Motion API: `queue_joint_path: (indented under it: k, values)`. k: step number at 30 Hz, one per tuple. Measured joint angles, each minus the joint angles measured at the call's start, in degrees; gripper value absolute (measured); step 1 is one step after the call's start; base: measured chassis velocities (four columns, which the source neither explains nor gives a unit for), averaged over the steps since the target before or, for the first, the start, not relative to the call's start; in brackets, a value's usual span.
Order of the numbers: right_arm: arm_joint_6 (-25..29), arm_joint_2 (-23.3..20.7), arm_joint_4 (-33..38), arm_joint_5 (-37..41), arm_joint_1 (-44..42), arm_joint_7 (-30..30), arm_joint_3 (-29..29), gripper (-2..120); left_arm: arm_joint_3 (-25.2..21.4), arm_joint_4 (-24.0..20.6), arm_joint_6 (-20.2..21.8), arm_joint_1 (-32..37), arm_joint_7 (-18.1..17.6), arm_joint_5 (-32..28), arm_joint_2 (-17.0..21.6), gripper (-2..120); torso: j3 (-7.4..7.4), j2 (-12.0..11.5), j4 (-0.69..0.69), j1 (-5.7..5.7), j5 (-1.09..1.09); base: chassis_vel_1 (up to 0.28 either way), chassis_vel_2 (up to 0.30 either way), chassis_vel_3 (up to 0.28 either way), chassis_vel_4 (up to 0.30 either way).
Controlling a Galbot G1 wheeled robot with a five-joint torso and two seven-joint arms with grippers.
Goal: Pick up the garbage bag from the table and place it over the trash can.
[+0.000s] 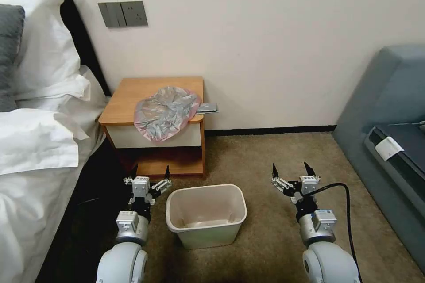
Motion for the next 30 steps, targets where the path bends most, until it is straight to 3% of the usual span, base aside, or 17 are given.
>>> queue_joint_path:
  k: [30]
  values:
    - [0.0, 0.0, 0.0, 0.0, 0.0, 0.0, 0.0, 100, 0.0, 0.0, 0.0, 0.0, 0.0, 0.0, 0.0, 100, 0.00, 0.0, 0.00, 0.00, 0.00, 0.000, 0.000, 0.000, 0.000]
